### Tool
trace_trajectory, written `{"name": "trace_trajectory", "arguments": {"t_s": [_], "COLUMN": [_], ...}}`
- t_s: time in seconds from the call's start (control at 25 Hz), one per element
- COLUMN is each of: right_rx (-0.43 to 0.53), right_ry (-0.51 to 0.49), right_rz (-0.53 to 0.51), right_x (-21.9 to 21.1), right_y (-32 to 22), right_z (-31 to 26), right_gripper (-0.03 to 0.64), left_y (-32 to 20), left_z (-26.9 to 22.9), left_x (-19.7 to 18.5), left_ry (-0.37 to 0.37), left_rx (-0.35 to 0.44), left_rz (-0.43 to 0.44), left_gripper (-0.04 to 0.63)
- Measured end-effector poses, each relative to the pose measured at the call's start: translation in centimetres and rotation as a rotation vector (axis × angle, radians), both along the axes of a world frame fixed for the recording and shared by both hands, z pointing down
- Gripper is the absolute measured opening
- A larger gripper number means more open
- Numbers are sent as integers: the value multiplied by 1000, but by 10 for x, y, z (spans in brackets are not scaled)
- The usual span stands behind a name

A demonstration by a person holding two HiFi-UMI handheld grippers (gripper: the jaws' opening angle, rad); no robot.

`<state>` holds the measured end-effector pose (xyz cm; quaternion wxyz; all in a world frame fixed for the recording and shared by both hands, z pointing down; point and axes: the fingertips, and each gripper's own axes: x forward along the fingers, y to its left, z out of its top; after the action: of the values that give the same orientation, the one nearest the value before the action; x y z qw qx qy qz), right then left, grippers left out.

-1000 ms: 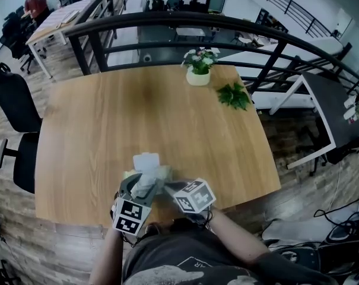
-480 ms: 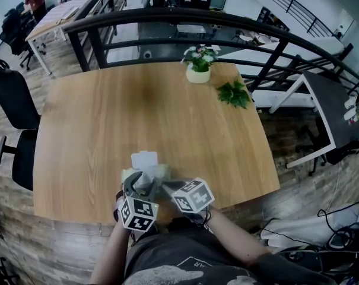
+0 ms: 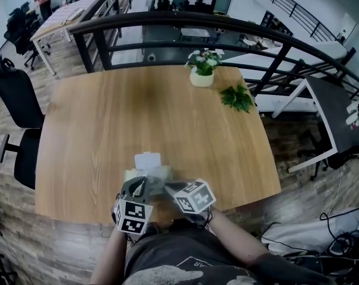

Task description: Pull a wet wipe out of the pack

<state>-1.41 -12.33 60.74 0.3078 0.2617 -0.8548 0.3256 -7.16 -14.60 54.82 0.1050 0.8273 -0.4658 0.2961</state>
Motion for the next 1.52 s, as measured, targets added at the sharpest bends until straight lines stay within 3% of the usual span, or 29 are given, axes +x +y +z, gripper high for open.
{"name": "trace_trajectory", "arguments": {"t_s": [0.44, 0.52, 0.68, 0.84, 1.0, 1.04, 1.08, 1.52], "right_rx": [29, 63, 206, 279, 261, 249, 240, 218], "right_ry": [45, 50, -31, 41, 92, 105, 120, 201], "right_rz": [-56, -76, -174, -274, -344, -360, -371, -454], "right_x": [0, 1, -15, -32, -49, -53, -55, -70], "right_y": [3, 3, 0, -10, -16, -16, -17, -17], "right_z": [-5, -17, -53, -53, -40, -36, -32, -13], "right_gripper": [29, 31, 31, 31, 35, 60, 144, 147], "left_y": [5, 6, 10, 11, 10, 10, 10, 10], "left_z": [-6, -4, 7, 15, 22, 23, 23, 28], "left_x": [-28, -34, -44, -48, -51, -51, -51, -53], "left_ry": [74, 78, 38, 78, 104, 105, 107, 132], "left_rx": [-28, -33, -37, -58, -80, -82, -83, -100], "left_rz": [-60, -79, -86, -102, -114, -114, -112, -111], "left_gripper": [14, 14, 14, 14, 14, 14, 14, 14]}}
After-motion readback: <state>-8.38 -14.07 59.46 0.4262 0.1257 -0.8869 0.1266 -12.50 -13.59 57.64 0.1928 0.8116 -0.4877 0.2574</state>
